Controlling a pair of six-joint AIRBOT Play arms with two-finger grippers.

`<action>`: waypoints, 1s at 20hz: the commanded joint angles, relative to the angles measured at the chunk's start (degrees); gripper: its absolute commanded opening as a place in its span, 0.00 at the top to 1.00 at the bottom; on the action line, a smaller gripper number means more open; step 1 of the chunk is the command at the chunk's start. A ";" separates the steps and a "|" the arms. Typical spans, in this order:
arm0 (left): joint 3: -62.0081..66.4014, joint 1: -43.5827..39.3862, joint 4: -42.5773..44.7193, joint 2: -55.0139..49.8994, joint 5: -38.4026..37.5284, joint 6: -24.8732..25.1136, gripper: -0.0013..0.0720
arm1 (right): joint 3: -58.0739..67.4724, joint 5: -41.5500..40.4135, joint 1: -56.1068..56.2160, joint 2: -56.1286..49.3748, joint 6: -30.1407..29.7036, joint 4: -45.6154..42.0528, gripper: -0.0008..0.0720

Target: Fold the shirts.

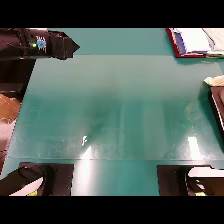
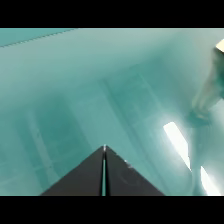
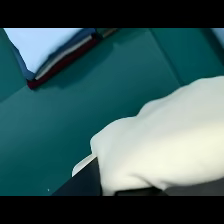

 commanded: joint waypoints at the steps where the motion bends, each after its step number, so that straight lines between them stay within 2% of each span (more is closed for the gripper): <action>1: 0.00 -0.02 0.02 -0.02 -0.26 0.02 0.95 | 7.13 1.81 0.66 0.11 -0.02 -0.26 0.97; 8: 0.00 -0.02 0.22 -0.02 -0.39 0.72 0.95 | -1.68 4.35 -5.99 9.18 -1.99 -0.70 0.97; 12: 0.00 -0.02 0.22 -0.02 -0.39 1.09 0.95 | -10.29 5.25 -12.94 15.67 -8.98 -1.11 0.97; 16: 0.00 -0.02 0.20 -0.02 -0.44 1.09 0.95 | -20.06 6.01 -18.38 20.85 -9.55 -11.54 0.97; 19: 0.00 -0.02 0.15 -0.02 -0.59 1.07 0.95 | -27.32 6.01 -21.66 23.37 -9.53 -15.93 0.96; 20: 0.00 -0.02 0.17 -0.02 -0.74 1.07 0.95 | -29.42 6.03 -22.69 23.87 -9.53 -17.18 0.91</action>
